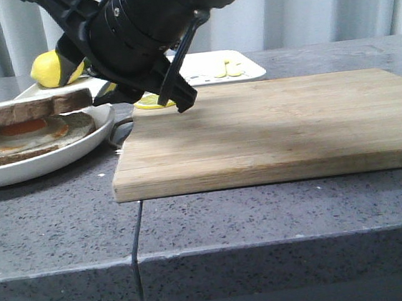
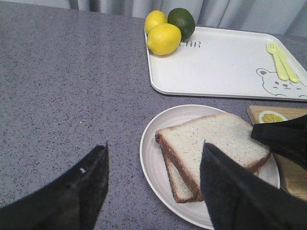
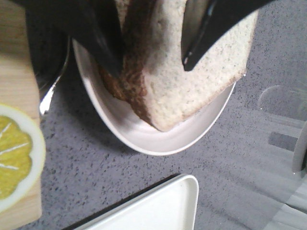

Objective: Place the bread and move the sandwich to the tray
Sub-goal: 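Lower the bread onto the fried egg and open the right gripper, then raise the right gripper away from the sandwich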

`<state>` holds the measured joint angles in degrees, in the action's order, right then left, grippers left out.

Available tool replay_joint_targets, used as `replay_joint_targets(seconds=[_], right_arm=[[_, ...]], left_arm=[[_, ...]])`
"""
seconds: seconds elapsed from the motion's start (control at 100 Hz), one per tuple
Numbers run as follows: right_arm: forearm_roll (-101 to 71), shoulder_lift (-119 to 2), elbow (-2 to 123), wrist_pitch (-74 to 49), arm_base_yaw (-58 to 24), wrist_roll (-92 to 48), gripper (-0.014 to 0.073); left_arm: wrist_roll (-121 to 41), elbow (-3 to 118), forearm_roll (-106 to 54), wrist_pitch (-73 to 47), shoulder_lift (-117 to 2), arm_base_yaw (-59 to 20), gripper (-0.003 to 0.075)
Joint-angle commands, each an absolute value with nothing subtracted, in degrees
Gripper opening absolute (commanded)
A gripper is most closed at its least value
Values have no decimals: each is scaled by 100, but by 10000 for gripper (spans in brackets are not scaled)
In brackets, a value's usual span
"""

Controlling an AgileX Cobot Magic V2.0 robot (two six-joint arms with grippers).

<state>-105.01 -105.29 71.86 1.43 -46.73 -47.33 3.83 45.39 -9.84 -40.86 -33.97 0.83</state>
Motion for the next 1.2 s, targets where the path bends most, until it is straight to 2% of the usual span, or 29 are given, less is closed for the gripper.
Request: replay_joint_targets(seconds=[0.0,0.22,0.39,0.67,0.95,1.19], right_arm=[[-10775,-10240,7330,72,-4638,-4817,318],[-10738,-9986,7335,69,-4394,-4817,318],[-10066,-9556,7335,0,-4072,-4817,318],[-7894,-8618,7322,-597,-3348,-4670,318],[-5322,-7540,7040,-1344,-2430,-3524,314],[-3387,-6343,6324,-1415,-1662,-2588,314]], left_arm=[[389,4743,-1057,-3671,-3447,70,385],[389,4743,-1057,-3671,-3447,70,385],[389,4743,-1057,-3671,-3447,70,385],[389,4743,-1057,-3671,-3447,70,385],[389,4743,-1057,-3671,-3447,70,385],[389,4743,-1057,-3671,-3447,70,385]])
